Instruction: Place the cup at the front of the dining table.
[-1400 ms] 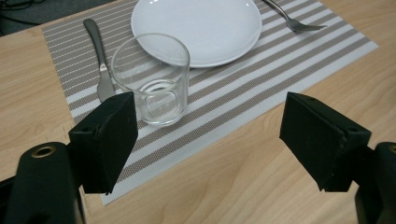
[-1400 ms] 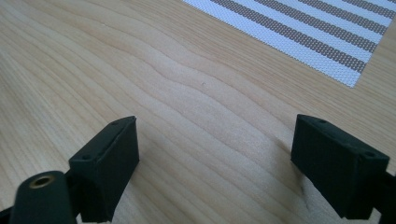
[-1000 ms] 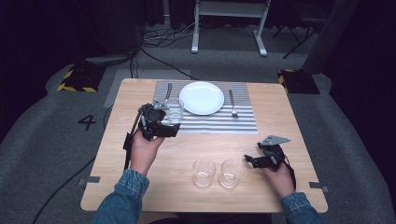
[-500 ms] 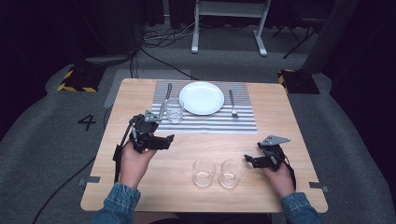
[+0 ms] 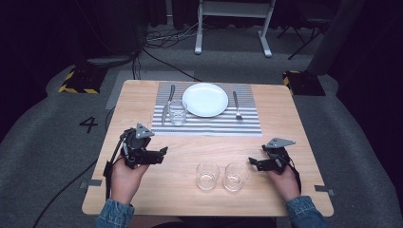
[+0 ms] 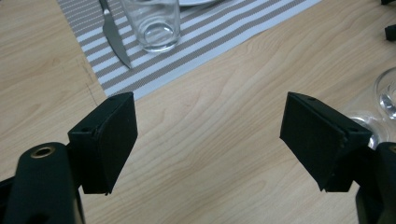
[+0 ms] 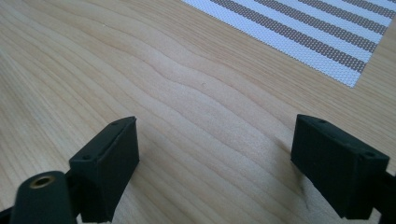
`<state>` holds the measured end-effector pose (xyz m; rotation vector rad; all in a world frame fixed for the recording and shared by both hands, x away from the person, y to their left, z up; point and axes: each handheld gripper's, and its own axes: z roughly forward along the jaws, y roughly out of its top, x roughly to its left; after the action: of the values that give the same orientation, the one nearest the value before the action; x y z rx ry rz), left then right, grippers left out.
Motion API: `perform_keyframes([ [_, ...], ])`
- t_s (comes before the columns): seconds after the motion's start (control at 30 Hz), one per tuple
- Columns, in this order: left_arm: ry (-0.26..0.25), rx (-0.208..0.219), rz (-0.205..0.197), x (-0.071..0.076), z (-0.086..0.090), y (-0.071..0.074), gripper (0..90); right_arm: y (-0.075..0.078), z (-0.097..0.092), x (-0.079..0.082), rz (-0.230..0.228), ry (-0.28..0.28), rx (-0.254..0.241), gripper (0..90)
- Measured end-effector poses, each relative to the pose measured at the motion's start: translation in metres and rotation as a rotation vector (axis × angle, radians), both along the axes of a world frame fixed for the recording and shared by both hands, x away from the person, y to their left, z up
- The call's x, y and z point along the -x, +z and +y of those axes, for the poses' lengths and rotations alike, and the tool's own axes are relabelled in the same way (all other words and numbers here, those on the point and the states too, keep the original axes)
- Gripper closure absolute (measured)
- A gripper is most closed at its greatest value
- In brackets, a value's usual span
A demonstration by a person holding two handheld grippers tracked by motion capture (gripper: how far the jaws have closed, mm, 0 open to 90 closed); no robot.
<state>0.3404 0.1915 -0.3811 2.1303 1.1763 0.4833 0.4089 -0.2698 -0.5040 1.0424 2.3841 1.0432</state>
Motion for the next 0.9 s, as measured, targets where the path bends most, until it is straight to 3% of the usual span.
perform_keyframes([
  [0.1, 0.002, -0.021, -0.003, 0.005, 0.002, -0.007, 19.3, 0.000, 0.000, 0.000, 0.000, 0.000, 0.000, 15.4],
  [0.3, 0.001, -0.025, 0.006, 0.014, 0.007, -0.021, 19.0, 0.000, 0.000, 0.000, 0.000, 0.000, 0.000, 15.4],
  [0.53, 0.007, -0.022, 0.015, 0.024, 0.010, -0.048, 18.7, 0.000, 0.000, 0.000, 0.001, -0.001, -0.001, 15.4],
  [0.9, 0.021, -0.012, 0.025, 0.033, 0.016, -0.073, 16.5, 0.000, 0.000, 0.000, 0.000, 0.000, -0.001, 15.4],
])
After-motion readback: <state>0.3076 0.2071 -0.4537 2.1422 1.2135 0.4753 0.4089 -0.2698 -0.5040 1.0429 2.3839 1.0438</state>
